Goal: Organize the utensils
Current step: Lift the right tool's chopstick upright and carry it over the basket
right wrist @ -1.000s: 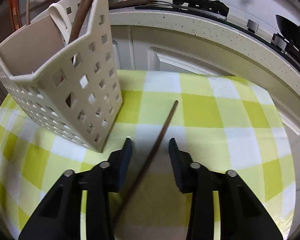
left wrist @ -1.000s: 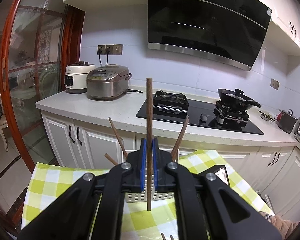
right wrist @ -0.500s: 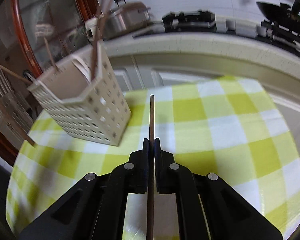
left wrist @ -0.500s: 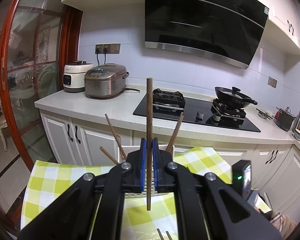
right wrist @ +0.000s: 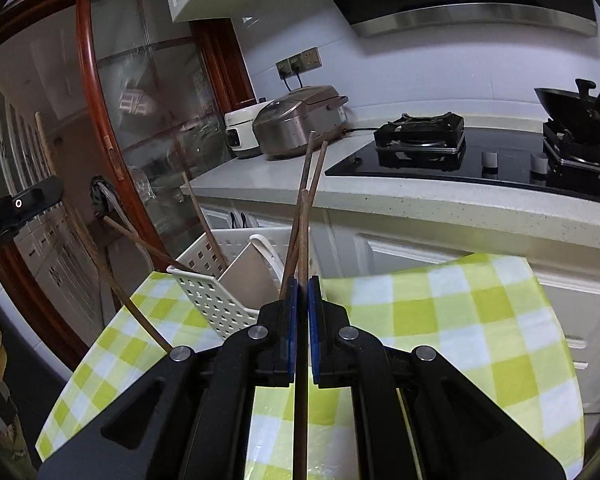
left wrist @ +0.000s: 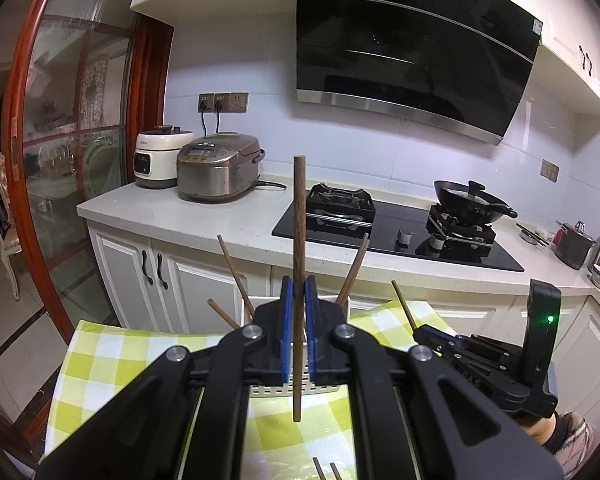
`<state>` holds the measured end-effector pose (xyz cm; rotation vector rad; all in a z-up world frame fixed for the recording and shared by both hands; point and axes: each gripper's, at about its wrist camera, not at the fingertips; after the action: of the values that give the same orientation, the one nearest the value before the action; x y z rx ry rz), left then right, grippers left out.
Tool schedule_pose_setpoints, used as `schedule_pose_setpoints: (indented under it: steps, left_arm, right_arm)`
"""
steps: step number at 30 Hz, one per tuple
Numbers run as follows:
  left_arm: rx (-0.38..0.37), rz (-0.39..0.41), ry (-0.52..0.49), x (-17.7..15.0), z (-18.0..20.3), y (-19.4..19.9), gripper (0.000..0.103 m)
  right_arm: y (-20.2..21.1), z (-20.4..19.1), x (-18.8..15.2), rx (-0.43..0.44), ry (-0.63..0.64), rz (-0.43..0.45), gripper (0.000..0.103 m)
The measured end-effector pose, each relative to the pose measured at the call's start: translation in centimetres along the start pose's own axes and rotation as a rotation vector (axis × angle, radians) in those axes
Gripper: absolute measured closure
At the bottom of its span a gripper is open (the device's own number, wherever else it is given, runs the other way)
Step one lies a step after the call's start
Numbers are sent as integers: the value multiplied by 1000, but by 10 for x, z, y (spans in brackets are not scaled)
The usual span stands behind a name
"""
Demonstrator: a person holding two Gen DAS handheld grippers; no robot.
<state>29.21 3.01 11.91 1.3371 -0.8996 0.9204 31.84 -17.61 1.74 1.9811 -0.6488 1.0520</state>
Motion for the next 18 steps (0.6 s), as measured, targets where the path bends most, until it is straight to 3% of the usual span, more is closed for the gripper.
schedule_pose_setpoints:
  steps: [5, 9, 18]
  left_arm:
    - [3, -2, 0, -1, -1, 4, 97]
    - [5, -5, -9, -2, -1, 5, 97]
    - [15, 3, -10, 2, 0, 3, 97]
  right_arm:
    - [-2, 5, -15, 24, -32, -15, 97]
    - [-4, 0, -24, -15, 3, -18, 97]
    - [10, -9, -13, -32, 30, 30, 97]
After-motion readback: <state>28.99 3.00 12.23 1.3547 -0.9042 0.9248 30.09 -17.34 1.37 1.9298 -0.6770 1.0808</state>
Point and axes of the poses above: each gripper's, at about its wrist camera, not at the fingertips, and y roughly against the way its jaws point, z to its right, x to its top, and after that the axes turned 9 degrees about x, right-handed
